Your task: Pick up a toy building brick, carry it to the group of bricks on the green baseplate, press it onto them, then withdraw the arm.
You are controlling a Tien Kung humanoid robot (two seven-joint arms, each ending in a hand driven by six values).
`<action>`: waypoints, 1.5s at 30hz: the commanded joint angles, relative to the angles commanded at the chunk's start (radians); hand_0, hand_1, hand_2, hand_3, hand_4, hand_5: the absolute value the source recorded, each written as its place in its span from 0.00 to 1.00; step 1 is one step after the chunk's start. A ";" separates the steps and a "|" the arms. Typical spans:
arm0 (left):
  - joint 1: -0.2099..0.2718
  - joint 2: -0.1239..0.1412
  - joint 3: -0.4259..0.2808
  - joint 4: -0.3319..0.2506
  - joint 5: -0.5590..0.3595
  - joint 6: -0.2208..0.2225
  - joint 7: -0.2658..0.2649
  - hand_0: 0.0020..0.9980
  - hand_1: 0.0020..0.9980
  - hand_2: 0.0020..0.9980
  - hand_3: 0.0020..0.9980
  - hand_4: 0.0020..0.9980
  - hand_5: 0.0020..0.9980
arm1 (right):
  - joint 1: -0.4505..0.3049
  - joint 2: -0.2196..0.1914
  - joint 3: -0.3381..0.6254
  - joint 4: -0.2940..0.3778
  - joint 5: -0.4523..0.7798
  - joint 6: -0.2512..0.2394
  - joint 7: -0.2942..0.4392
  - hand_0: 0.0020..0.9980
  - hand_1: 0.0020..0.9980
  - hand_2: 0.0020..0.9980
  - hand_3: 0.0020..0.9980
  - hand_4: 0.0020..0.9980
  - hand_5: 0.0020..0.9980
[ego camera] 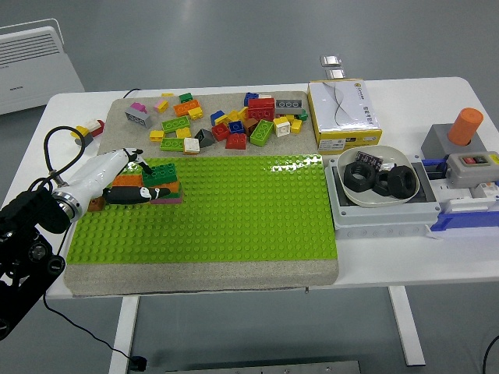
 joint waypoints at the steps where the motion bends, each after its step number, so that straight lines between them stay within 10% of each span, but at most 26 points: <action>1: -0.001 0.000 0.000 0.000 0.000 0.000 0.000 0.94 0.94 0.94 0.64 1.00 0.71 | 0.000 0.000 0.000 0.000 -0.001 0.000 0.000 0.70 0.66 0.65 0.75 0.93 1.00; 45: -0.006 -0.043 -0.015 0.019 0.010 0.006 -0.006 0.93 0.93 0.94 0.63 1.00 0.69 | 0.000 -0.002 0.007 0.000 -0.006 -0.001 -0.004 0.70 0.66 0.64 0.74 0.93 1.00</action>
